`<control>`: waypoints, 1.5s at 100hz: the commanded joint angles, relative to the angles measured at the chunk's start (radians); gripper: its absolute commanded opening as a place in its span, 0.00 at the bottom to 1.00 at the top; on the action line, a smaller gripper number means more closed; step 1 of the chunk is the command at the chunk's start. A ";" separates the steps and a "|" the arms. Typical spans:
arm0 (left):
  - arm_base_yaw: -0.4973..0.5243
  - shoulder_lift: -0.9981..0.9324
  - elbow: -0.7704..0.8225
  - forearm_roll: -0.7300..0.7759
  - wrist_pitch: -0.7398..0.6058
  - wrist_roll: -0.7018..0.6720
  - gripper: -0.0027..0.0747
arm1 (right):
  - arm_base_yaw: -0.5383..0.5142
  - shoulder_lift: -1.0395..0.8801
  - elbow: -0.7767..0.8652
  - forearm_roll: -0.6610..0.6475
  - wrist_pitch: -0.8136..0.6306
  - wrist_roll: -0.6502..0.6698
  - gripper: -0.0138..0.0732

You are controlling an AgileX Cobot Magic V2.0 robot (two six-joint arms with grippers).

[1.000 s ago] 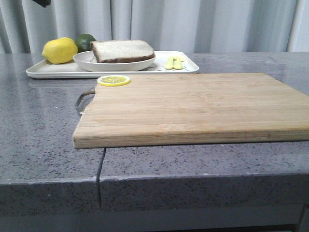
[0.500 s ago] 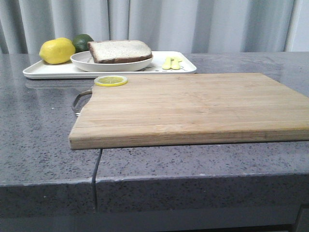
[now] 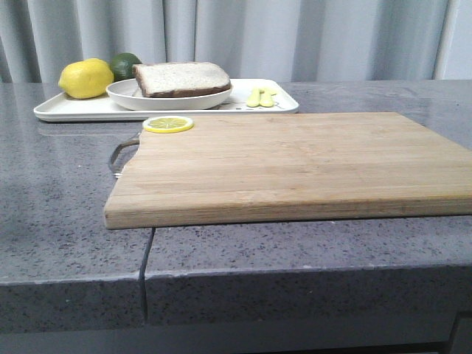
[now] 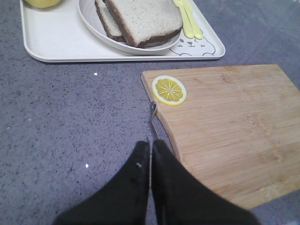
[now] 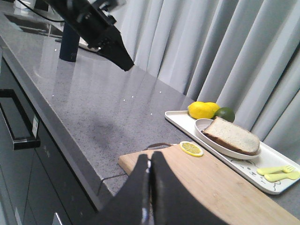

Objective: Place bread and move sandwich to tray

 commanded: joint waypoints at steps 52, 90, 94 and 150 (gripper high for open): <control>-0.010 -0.583 0.305 -0.013 -0.003 0.003 0.01 | -0.003 -0.003 -0.024 -0.029 -0.020 -0.010 0.08; -0.010 -0.584 0.312 -0.013 -0.003 0.003 0.01 | -0.003 -0.003 -0.024 -0.029 -0.020 -0.010 0.08; -0.010 -0.584 0.312 -0.013 -0.003 0.003 0.01 | -0.003 -0.003 -0.024 -0.029 -0.020 -0.010 0.08; 0.038 -0.674 0.479 0.163 -0.339 -0.001 0.01 | -0.003 -0.003 -0.024 -0.029 -0.020 -0.010 0.08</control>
